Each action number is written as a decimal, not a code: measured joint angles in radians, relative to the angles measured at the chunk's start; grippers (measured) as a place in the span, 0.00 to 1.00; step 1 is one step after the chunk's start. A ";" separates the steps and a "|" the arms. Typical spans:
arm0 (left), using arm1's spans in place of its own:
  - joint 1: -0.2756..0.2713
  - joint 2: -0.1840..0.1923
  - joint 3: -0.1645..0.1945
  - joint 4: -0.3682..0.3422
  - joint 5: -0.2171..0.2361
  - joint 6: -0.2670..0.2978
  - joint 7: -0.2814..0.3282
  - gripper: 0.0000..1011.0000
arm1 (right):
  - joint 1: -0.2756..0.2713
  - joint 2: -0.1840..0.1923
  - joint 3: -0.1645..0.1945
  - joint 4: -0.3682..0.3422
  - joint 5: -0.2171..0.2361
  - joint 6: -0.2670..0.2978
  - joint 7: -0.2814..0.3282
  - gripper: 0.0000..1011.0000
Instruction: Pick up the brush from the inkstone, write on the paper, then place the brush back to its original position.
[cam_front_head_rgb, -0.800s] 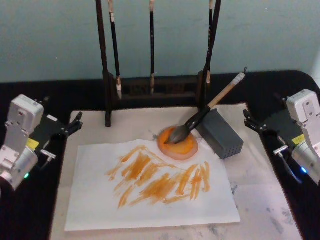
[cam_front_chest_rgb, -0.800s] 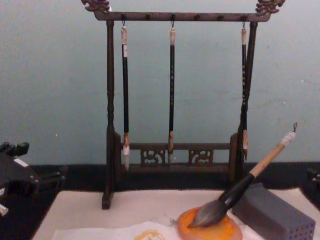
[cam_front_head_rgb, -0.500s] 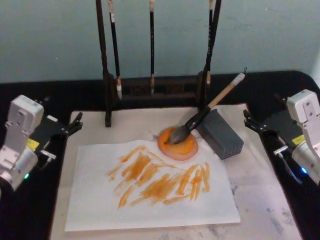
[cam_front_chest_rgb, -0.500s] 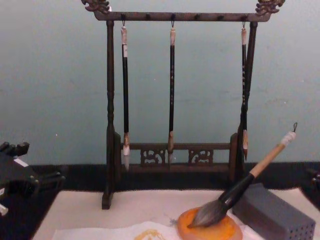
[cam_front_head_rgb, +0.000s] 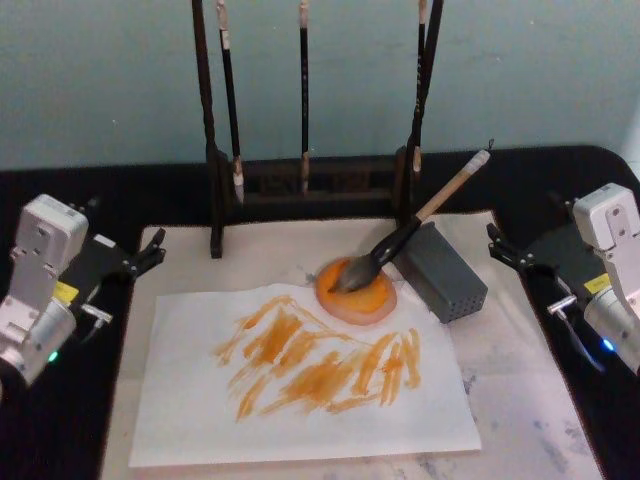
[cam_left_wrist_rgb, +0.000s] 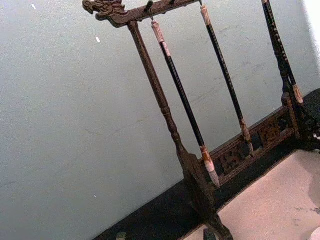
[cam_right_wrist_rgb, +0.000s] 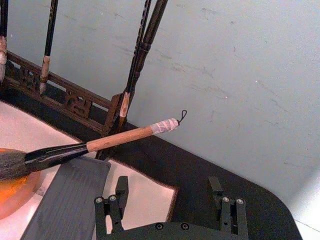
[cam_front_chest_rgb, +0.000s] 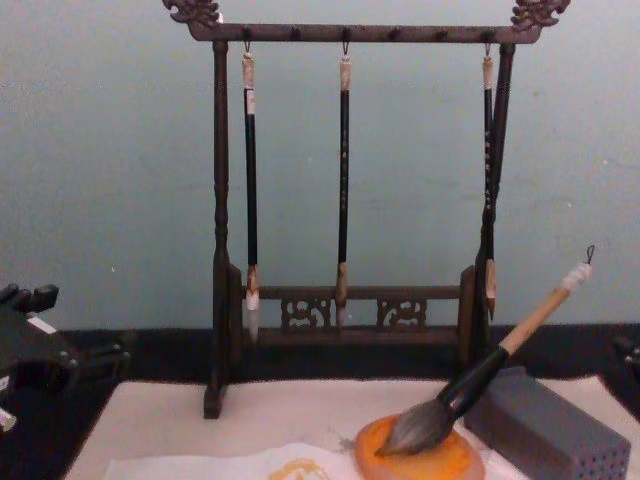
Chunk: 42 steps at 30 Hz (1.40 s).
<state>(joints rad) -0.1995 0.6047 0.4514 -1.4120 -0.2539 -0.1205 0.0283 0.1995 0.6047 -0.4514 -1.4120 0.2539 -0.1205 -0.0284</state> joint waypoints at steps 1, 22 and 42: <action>0.000 0.000 0.000 0.000 0.000 0.000 0.000 0.99 | 0.000 0.000 0.000 0.000 0.000 0.000 0.000 0.99; 0.000 0.000 0.000 0.000 0.000 0.000 0.000 0.99 | 0.000 0.000 0.000 0.000 0.000 0.000 0.000 0.99; 0.000 0.000 0.000 0.000 0.000 0.000 0.000 0.99 | 0.000 0.000 0.000 0.000 0.000 0.000 0.000 0.99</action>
<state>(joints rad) -0.1995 0.6047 0.4514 -1.4120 -0.2539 -0.1205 0.0283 0.1995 0.6047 -0.4514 -1.4120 0.2539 -0.1206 -0.0284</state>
